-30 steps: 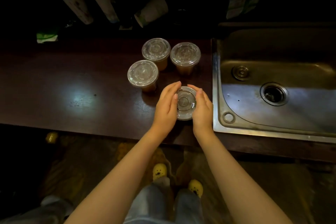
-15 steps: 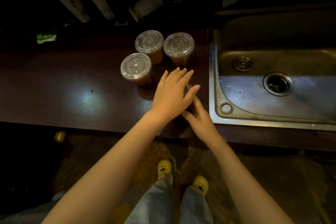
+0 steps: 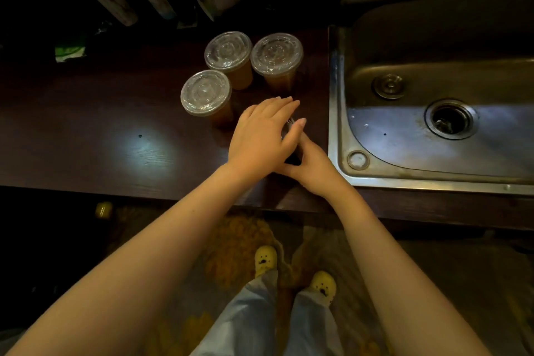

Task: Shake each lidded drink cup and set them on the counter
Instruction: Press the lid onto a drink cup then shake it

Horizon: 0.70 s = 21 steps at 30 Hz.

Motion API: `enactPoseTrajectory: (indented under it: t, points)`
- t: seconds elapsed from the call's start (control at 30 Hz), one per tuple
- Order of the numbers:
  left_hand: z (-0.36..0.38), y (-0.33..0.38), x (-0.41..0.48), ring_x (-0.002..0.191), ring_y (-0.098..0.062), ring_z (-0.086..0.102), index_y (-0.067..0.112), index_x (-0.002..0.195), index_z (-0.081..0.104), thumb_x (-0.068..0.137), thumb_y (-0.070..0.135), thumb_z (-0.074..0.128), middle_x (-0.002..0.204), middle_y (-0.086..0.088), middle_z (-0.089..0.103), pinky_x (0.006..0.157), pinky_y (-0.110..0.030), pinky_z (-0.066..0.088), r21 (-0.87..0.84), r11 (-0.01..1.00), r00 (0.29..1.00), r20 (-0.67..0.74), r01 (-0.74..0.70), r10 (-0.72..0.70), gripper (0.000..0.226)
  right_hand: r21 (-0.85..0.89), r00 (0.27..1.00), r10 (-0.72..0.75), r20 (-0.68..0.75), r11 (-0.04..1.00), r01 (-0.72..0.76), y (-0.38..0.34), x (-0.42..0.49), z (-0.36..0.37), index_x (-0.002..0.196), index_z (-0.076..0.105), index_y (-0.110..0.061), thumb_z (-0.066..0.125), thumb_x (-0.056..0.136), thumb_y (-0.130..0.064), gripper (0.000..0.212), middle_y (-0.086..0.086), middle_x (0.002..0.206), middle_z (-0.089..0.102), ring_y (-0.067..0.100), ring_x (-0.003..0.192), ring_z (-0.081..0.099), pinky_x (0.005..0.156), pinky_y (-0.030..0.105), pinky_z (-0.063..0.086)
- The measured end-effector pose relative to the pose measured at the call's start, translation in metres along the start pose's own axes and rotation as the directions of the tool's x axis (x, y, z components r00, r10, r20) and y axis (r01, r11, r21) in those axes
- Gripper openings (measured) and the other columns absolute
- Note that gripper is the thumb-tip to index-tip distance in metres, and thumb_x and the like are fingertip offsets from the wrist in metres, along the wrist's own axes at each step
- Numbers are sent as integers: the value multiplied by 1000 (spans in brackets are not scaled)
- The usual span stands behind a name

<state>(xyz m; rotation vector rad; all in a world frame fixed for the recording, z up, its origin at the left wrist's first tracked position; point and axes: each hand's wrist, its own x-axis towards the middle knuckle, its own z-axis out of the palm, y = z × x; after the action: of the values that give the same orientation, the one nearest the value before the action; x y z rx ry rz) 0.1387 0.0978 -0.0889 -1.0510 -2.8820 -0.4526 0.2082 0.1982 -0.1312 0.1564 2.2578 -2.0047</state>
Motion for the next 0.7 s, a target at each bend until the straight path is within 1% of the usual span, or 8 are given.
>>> enactPoseTrajectory:
  t: [0.07,0.17,0.23,0.43,0.5,0.57,0.63,0.7]
  points:
    - [-2,-2,1,133,-15,42,18,133,53,88,50,28,139,0,53,107,-31,28,-6,999,998,29,-47,47,61,-4,999,-3,-49,1000,3,3,1,4,147,22,-22,71,82,-21,81,-9,145,38,5,131,32,99,17,32]
    - [-7,-10,2,136,-15,38,18,134,52,88,49,31,141,1,51,108,-28,23,-37,990,988,74,-133,136,59,-11,992,-1,-123,1000,0,3,0,11,139,34,-20,73,80,-22,70,-16,120,50,4,117,45,80,1,38]
    - [-11,-18,4,139,-16,33,17,136,49,90,48,33,143,-1,47,113,-32,20,-64,974,967,120,-218,224,58,-8,986,-13,-167,1000,12,4,-1,17,131,40,-20,74,79,-21,62,-21,105,47,-2,103,45,70,-5,37]
    - [-20,-33,7,144,-15,9,21,142,38,96,41,32,152,-2,32,118,-39,1,-73,913,882,238,-402,407,51,12,984,-64,-166,998,67,12,-4,19,131,41,-19,72,80,-18,60,-17,114,50,0,110,48,78,-4,37]
    - [-21,-34,6,144,-14,5,22,145,32,95,45,29,154,-2,28,117,-39,-1,-33,924,893,245,-382,378,55,18,980,-75,-182,997,79,12,-3,18,130,42,-19,73,79,-16,60,-16,114,51,1,110,48,79,-3,37]
    - [-20,-31,1,146,-18,9,18,146,29,93,48,25,155,-5,26,118,-38,4,15,966,947,206,-257,248,61,21,968,-80,-237,996,87,11,-1,22,127,43,-19,76,76,-16,61,-12,117,53,4,112,49,82,1,39]
    - [-16,-24,-6,145,-21,15,13,146,29,94,45,26,155,-8,26,119,-39,11,24,998,989,138,-49,45,62,-77,938,-109,-331,993,88,14,2,35,122,46,-16,78,72,-20,60,-5,120,54,10,114,49,88,15,44]
    - [-10,-17,-12,144,-20,19,12,145,31,96,39,29,155,-8,26,118,-41,14,19,994,991,83,105,-106,56,-191,908,-150,-392,978,79,16,5,48,120,47,-13,79,71,-24,59,2,120,52,16,115,47,92,30,45]
